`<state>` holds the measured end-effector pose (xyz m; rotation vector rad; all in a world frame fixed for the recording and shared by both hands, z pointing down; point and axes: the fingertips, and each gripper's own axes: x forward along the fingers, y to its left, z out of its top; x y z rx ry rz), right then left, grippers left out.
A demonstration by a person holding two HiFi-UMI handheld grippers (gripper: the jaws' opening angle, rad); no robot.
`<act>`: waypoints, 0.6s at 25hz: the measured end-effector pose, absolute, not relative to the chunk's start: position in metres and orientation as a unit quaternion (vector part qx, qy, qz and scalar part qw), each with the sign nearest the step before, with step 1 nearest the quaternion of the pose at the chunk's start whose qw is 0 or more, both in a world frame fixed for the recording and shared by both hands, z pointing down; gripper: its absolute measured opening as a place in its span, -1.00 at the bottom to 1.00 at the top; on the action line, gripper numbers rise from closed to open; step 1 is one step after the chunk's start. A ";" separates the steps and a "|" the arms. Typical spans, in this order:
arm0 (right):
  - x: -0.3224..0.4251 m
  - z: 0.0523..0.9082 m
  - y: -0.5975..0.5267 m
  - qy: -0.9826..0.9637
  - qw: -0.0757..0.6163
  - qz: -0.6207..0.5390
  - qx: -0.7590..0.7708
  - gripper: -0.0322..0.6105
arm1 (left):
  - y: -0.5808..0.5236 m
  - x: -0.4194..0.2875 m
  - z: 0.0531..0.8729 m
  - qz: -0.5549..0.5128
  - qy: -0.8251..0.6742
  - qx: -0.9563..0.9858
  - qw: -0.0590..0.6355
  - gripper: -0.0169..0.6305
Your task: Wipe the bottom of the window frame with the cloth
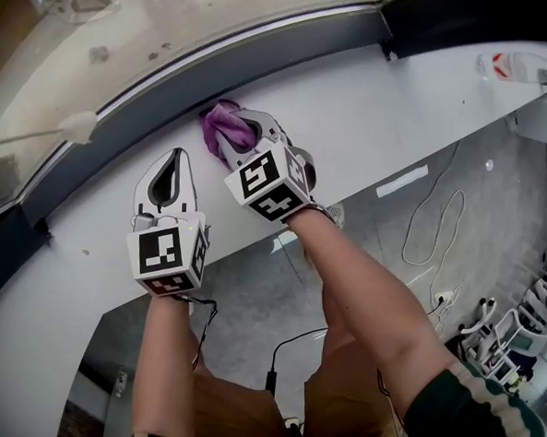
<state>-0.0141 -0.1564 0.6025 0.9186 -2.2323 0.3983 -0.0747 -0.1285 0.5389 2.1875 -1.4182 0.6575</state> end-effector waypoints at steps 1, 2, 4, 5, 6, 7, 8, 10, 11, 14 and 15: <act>-0.005 0.603 -0.158 -0.856 0.339 0.154 0.358 -0.59 | -0.130 -0.066 0.539 0.239 -0.509 0.796 0.224 -0.92; 0.004 0.603 -0.159 -0.855 0.339 0.155 0.361 -0.59 | -0.131 -0.057 0.538 0.239 -0.505 0.799 0.223 -0.92; 0.021 0.603 -0.161 -0.852 0.339 0.156 0.366 -0.59 | -0.135 -0.040 0.537 0.239 -0.499 0.804 0.220 -0.92; 0.029 0.603 -0.162 -0.851 0.340 0.155 0.368 -0.59 | -0.137 -0.031 0.538 0.240 -0.497 0.805 0.219 -0.92; 0.036 0.603 -0.163 -0.851 0.341 0.153 0.369 -0.59 | -0.139 -0.023 0.538 0.240 -0.495 0.806 0.219 -0.92; 0.043 0.603 -0.164 -0.851 0.341 0.151 0.369 -0.59 | -0.141 -0.016 0.539 0.239 -0.494 0.807 0.218 -0.92; 0.051 0.604 -0.166 -0.851 0.341 0.149 0.370 -0.59 | -0.144 -0.007 0.540 0.239 -0.493 0.808 0.217 -0.92; 0.071 0.606 -0.171 -0.850 0.336 0.152 0.375 -0.59 | -0.149 0.013 0.541 0.242 -0.484 0.813 0.213 -0.92; 0.082 0.608 -0.174 -0.849 0.333 0.155 0.379 -0.59 | -0.152 0.025 0.542 0.245 -0.477 0.817 0.210 -0.92; 0.105 0.608 -0.182 -0.845 0.333 0.152 0.390 -0.59 | -0.159 0.046 0.543 0.251 -0.465 0.825 0.203 -0.92; 0.109 0.607 -0.184 -0.844 0.333 0.150 0.394 -0.59 | -0.161 0.047 0.543 0.250 -0.464 0.826 0.201 -0.92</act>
